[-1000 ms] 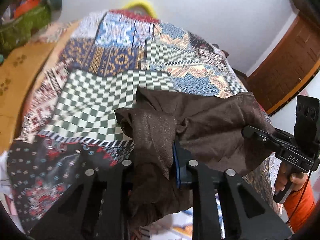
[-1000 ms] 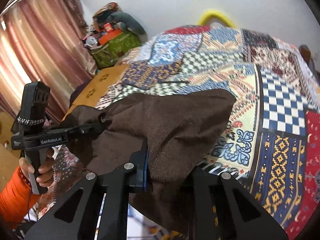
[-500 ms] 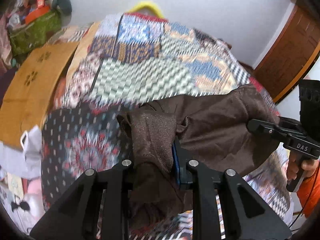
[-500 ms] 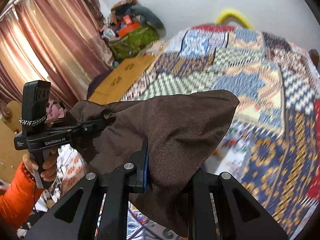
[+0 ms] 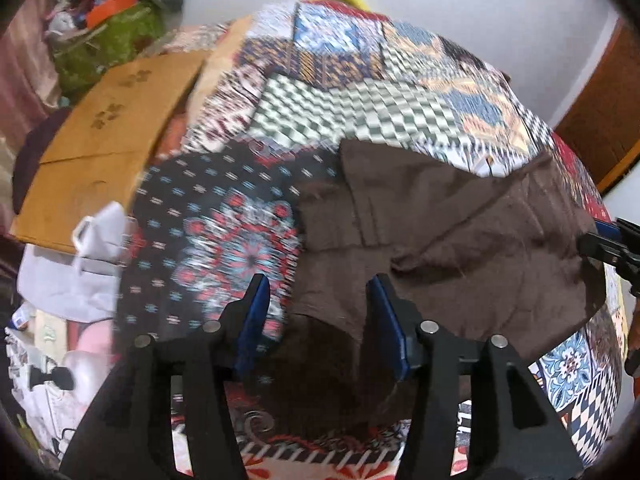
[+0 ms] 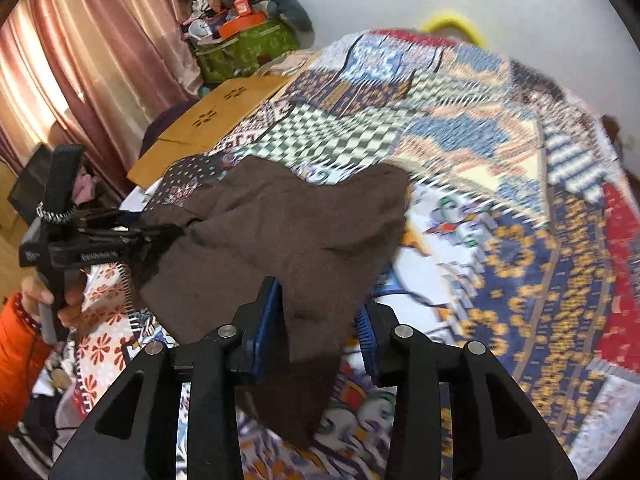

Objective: Fold small clothes

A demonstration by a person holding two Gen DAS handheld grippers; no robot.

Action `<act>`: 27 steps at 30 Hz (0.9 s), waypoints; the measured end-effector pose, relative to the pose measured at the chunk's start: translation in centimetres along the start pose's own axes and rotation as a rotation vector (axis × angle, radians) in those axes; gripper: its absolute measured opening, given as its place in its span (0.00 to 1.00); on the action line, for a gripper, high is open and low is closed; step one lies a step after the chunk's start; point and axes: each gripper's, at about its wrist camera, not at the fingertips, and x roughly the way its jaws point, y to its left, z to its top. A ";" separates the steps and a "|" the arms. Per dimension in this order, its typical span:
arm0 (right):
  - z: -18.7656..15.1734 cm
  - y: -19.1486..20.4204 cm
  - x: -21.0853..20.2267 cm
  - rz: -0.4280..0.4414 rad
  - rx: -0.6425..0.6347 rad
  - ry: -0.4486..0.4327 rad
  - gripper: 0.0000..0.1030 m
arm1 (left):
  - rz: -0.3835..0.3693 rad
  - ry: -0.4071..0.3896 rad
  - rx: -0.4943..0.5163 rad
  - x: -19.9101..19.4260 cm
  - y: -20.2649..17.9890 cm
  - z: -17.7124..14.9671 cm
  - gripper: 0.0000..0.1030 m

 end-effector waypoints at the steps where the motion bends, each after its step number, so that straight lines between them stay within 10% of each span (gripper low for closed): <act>1: 0.0 0.2 -0.7 -0.012 -0.009 -0.020 0.33 | 0.009 -0.014 0.001 -0.6 0.1 0.1 0.51; 8: 2.1 2.6 -2.6 0.041 -0.068 -0.109 0.37 | -0.028 -0.092 0.035 -4.3 -1.3 0.4 0.51; 17: 2.3 5.2 5.7 0.063 -0.136 0.029 0.37 | 0.068 0.004 0.002 2.0 -0.7 0.6 0.51; 27: 1.7 1.8 4.1 0.014 -0.030 0.029 0.37 | 0.116 0.026 -0.080 2.3 3.1 -0.5 0.51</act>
